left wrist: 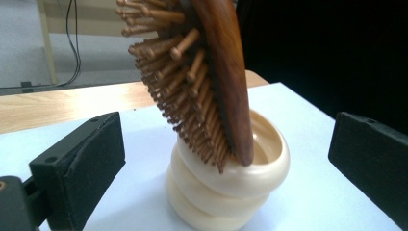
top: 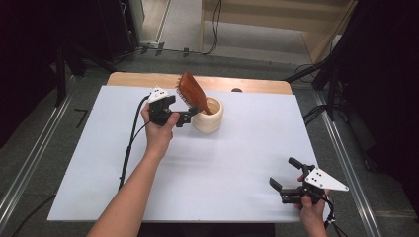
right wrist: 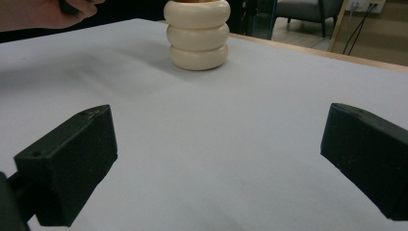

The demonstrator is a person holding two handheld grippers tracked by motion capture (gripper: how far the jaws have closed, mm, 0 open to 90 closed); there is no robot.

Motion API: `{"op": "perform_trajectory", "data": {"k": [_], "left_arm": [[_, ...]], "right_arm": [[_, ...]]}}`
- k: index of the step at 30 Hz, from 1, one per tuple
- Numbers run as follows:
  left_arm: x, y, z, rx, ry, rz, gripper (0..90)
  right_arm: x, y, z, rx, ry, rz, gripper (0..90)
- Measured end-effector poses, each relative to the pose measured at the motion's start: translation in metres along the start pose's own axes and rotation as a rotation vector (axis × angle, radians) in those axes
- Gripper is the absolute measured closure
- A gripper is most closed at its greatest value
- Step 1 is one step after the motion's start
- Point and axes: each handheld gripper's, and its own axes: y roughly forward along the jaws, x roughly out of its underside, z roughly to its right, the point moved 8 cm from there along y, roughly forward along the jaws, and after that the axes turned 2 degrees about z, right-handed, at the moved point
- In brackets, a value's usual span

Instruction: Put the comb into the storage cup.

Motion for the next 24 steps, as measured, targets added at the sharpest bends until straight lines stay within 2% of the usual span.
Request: {"op": "perform_trajectory", "data": {"k": [12, 16, 20, 24], "left_arm": [[0.008, -0.02, 0.004, 0.03, 0.021, 0.018, 0.0], [0.011, -0.025, 0.006, 0.034, 0.036, 0.02, 0.0], [0.016, -0.033, 0.007, 0.02, 0.055, 0.037, 0.0], [0.021, -0.038, 0.008, 0.024, 0.065, 0.031, 0.0]], "right_arm": [[0.0, 0.0, 0.001, 0.001, -0.002, -0.001, 0.0], [0.0, 0.0, 0.001, 0.003, -0.002, -0.002, 0.0], [0.0, 0.0, 0.001, 0.003, -0.002, -0.002, 0.0], [0.0, 0.001, 0.0, 0.001, -0.004, -0.003, 0.0]]}}
